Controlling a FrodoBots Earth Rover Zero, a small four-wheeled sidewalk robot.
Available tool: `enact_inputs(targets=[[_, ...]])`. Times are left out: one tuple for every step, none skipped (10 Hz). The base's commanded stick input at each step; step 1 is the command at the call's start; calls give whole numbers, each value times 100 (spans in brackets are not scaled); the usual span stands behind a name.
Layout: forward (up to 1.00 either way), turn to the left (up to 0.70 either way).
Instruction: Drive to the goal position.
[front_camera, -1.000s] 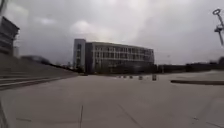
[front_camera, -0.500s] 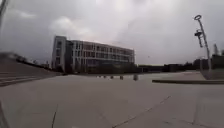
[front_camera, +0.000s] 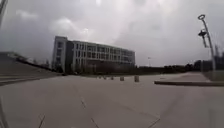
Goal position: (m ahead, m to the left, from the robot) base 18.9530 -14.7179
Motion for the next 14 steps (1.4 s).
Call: enact_inputs(targets=[[70, 0], [70, 0], [70, 0], [70, 0], [70, 0], [70, 0], [70, 0], [70, 0], [70, 0], [70, 0], [70, 0], [70, 0], [70, 0], [70, 0]])
